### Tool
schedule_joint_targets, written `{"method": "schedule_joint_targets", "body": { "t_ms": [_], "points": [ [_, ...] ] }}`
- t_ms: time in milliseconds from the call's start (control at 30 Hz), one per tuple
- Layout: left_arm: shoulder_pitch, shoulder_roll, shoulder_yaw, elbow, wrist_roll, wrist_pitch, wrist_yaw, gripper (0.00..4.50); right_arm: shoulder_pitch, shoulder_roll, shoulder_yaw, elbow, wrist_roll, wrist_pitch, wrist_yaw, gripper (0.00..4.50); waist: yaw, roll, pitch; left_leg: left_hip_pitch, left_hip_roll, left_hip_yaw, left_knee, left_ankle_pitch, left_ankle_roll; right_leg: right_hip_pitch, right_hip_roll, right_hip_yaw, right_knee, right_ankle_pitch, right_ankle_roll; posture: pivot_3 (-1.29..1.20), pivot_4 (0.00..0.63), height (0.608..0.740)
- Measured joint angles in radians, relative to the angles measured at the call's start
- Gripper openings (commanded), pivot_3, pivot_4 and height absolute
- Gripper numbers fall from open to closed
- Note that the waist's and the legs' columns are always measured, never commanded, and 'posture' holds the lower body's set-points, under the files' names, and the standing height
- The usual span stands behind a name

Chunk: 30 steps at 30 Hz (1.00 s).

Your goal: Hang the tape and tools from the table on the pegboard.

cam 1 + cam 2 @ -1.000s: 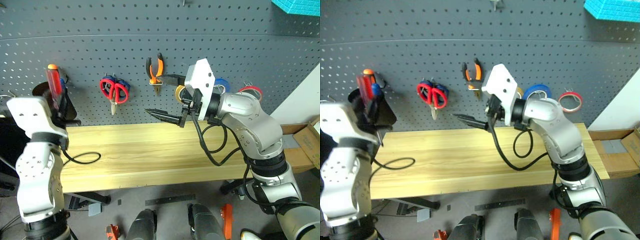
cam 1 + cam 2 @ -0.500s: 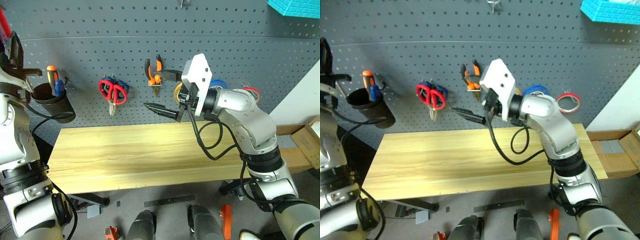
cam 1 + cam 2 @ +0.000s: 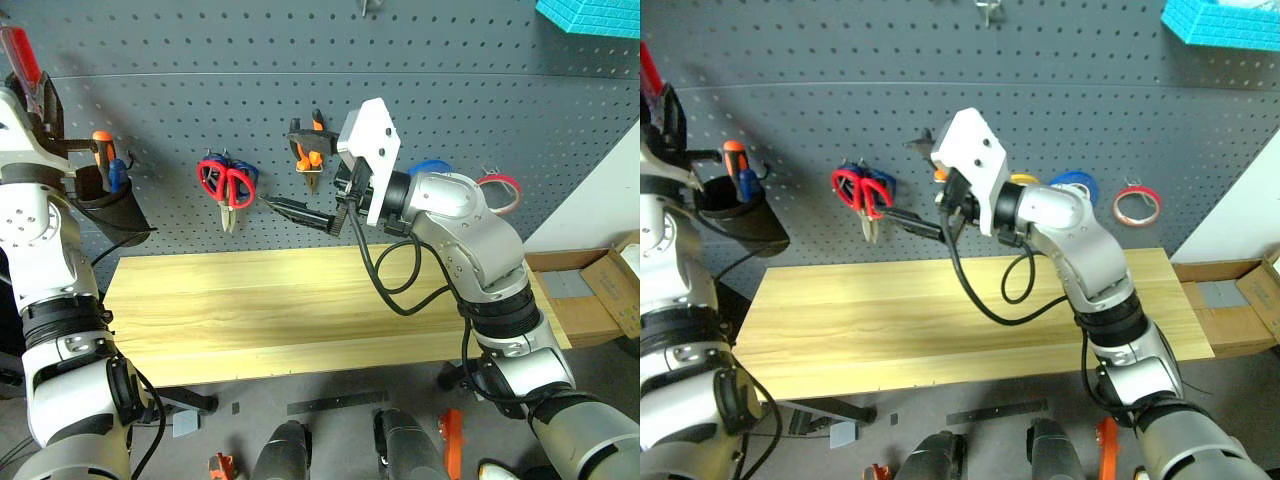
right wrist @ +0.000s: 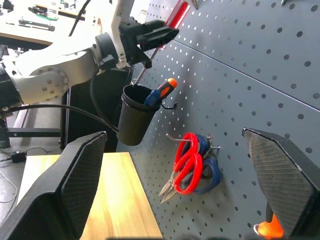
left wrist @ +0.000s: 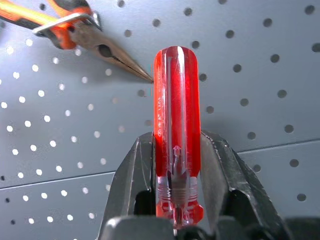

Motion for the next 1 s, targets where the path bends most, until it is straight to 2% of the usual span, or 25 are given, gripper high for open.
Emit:
{"method": "schedule_joint_targets", "body": {
  "t_ms": [467, 800, 833, 1000],
  "points": [
    [0.021, -0.02, -0.008, 0.162, 0.022, -0.084, 0.096, 0.86, 0.003, 0.003, 0.013, -0.002, 0.011, 0.003, 0.001, 4.5, -0.014, 0.0, 0.0, 0.0, 0.0, -0.001, 0.0, 0.0, 0.0, -0.002, 0.0, 0.0, 0.001, 0.0, 0.0, -0.03, 0.126, 0.74],
    [0.021, -0.055, -0.026, 0.169, 0.025, -0.109, 0.103, 4.29, 0.003, 0.003, 0.013, -0.014, 0.012, 0.023, 0.0, 4.5, -0.02, 0.0, 0.0, 0.0, 0.0, -0.001, 0.0, 0.0, 0.0, -0.002, -0.002, 0.0, 0.002, 0.0, 0.0, -0.04, 0.124, 0.74],
    [0.021, -0.055, -0.025, 0.169, 0.022, -0.109, 0.105, 4.48, 0.003, 0.002, 0.013, -0.018, 0.012, 0.024, 0.0, 4.5, -0.021, 0.0, 0.0, 0.0, 0.0, -0.001, 0.0, 0.0, 0.0, -0.002, -0.002, 0.0, 0.002, 0.0, 0.0, -0.04, 0.122, 0.74],
    [0.019, -0.056, -0.022, 0.164, 0.009, -0.105, 0.125, 4.48, 0.004, 0.001, 0.013, -0.021, 0.011, 0.024, 0.0, 4.5, -0.027, -0.001, -0.002, 0.0, 0.001, -0.001, 0.0, 0.0, 0.0, -0.002, -0.002, 0.0, 0.002, 0.0, 0.0, -0.04, 0.109, 0.74]
  ]
}}
